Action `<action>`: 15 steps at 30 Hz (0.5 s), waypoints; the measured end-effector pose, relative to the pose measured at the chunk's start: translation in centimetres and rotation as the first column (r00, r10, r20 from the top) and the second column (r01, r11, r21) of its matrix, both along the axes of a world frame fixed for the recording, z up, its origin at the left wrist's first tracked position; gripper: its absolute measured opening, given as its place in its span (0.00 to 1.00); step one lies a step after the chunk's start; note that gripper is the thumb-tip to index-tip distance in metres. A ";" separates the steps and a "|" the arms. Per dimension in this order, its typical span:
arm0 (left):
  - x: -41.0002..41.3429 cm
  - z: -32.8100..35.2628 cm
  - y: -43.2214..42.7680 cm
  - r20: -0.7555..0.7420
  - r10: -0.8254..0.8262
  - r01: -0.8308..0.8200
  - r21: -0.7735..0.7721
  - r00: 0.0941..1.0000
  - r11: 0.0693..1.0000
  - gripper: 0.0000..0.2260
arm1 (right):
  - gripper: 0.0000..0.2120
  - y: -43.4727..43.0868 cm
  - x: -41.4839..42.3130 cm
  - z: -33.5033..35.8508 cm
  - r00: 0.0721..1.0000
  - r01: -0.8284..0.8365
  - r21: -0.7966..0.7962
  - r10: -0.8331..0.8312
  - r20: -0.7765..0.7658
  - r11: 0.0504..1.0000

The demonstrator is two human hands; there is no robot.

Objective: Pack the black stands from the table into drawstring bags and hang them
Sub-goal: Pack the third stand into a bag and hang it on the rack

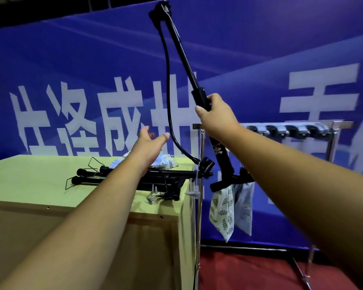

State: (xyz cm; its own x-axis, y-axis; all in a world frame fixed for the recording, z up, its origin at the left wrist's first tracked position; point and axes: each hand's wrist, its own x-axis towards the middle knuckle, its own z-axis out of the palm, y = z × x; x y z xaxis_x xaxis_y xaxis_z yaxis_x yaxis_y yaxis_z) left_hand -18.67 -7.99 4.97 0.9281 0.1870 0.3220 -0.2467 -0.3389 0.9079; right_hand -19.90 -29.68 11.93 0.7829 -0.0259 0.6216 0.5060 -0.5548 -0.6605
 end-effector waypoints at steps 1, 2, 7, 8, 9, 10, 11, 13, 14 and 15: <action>-0.2 0.3 -0.7 0.012 -0.048 0.049 -0.030 0.999 0.998 0.39 | 0.13 -0.4 -0.6 -0.4 1.000 -0.011 0.023 0.012 -0.027 1.000; -0.2 0.5 -1.4 0.027 -0.101 0.102 -0.065 0.995 0.993 0.37 | 0.13 -0.7 -0.8 -0.9 0.999 -0.017 0.043 0.019 -0.046 0.999; -3.0 0.7 -7.7 0.138 -0.262 0.295 -0.379 0.955 0.877 0.08 | 0.14 -2.3 -2.8 -4.9 0.991 -0.061 0.186 0.081 -0.103 0.981; -3.6 0.5 -8.8 0.144 -0.264 0.300 -0.472 0.954 0.829 0.08 | 0.14 -2.8 -3.0 -6.1 0.988 -0.064 0.209 0.092 -0.127 0.976; -3.9 0.2 -9.5 0.144 -0.268 0.303 -0.535 0.953 0.789 0.09 | 0.15 -3.2 -3.4 -7.2 0.982 -0.067 0.232 0.105 -0.156 0.970; -4.1 -0.3 -10.1 0.134 -0.282 0.307 -0.562 0.950 0.768 0.10 | 0.17 -3.8 -3.7 -8.3 0.975 -0.060 0.248 0.110 -0.191 0.967; -4.2 -1.2 -10.5 0.111 -0.294 0.304 -0.559 0.949 0.771 0.12 | 0.18 -4.3 -4.2 -9.5 0.968 -0.051 0.265 0.113 -0.225 0.963; -4.5 -3.2 -11.5 0.070 -0.299 0.293 -0.497 0.952 0.817 0.16 | 0.19 -5.4 -5.0 -11.8 0.953 -0.023 0.305 0.113 -0.282 0.952; -4.6 -4.2 -11.9 0.066 -0.288 0.286 -0.448 0.955 0.847 0.16 | 0.18 -5.7 -5.2 -12.9 0.949 -0.001 0.327 0.104 -0.298 0.945; -4.9 -5.6 -12.5 0.069 -0.283 0.287 -0.383 0.957 0.878 0.16 | 0.17 -6.2 -5.4 -14.3 0.944 0.027 0.342 0.088 -0.317 0.939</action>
